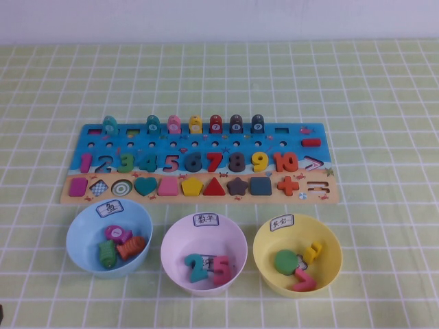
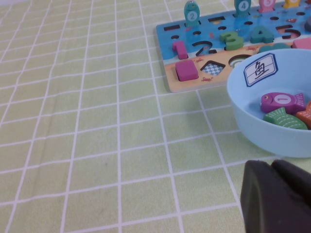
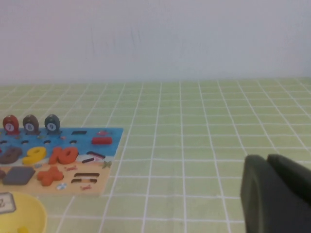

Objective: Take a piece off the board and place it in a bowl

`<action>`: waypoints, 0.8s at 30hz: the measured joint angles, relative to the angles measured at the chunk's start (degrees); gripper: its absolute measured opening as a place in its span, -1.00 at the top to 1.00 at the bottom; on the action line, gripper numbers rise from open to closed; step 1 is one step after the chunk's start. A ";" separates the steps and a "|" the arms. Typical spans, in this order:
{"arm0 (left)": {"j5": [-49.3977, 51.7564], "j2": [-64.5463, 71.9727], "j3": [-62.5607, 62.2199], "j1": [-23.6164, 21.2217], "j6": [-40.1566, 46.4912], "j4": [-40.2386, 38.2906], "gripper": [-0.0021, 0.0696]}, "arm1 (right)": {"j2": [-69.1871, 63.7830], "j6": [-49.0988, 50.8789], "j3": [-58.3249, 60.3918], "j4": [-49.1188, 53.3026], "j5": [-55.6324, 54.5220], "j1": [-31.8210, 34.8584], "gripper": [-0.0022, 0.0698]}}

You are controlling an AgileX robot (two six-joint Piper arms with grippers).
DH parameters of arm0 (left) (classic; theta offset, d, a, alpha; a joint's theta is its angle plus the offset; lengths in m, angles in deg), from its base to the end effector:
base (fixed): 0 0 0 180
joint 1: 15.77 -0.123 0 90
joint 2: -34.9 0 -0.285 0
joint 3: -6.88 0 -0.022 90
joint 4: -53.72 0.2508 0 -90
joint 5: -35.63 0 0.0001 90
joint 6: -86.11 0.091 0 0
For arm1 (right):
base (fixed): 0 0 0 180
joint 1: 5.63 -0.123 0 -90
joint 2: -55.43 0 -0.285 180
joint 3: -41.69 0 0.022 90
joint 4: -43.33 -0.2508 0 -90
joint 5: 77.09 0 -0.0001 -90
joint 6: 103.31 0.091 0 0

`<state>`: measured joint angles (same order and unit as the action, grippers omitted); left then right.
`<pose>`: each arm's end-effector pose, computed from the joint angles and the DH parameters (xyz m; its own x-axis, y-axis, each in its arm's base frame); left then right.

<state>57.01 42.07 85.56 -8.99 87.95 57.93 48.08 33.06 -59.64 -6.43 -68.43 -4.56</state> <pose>0.0526 -0.0038 0.1717 -0.2825 0.1346 -0.9498 0.1216 0.9871 0.1038 0.0565 0.0095 0.1962 -0.0382 0.1012 -0.9941 -0.0929 0.9902 0.1044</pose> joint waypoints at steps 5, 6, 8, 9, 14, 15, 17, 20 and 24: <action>0.00 0.00 0.00 0.00 0.00 0.00 0.96 | 0.00 18.02 0.00 18.28 1.55 0.00 0.99; 0.00 0.00 0.00 0.00 0.00 0.00 0.96 | 0.00 26.06 0.00 25.31 1.95 0.00 0.99; 0.00 0.00 0.00 0.00 0.00 0.00 0.96 | 0.00 42.08 0.00 37.78 3.15 0.00 0.99; 0.00 0.00 0.00 0.00 0.00 0.00 0.96 | 0.00 47.21 0.00 42.35 3.93 0.00 0.99; 0.00 0.00 0.00 0.00 0.00 0.00 0.96 | 0.00 56.31 0.00 52.00 10.85 0.00 0.99; 0.00 0.00 0.00 0.00 0.00 0.00 0.96 | 0.00 56.10 0.00 52.42 11.28 0.00 0.99; 0.00 0.00 0.00 0.00 0.00 0.00 0.96 | 0.00 55.36 0.00 52.67 11.71 0.00 0.99; 0.00 0.00 0.00 0.00 0.00 0.00 0.96 | 0.00 54.16 0.00 52.15 12.12 0.00 0.99; 0.00 0.00 0.00 0.00 0.00 0.00 0.96 | 0.00 51.92 0.00 51.36 12.11 0.00 0.99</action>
<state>57.01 42.07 85.56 -8.99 87.95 57.93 48.08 84.98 -59.64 44.94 -56.32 -4.56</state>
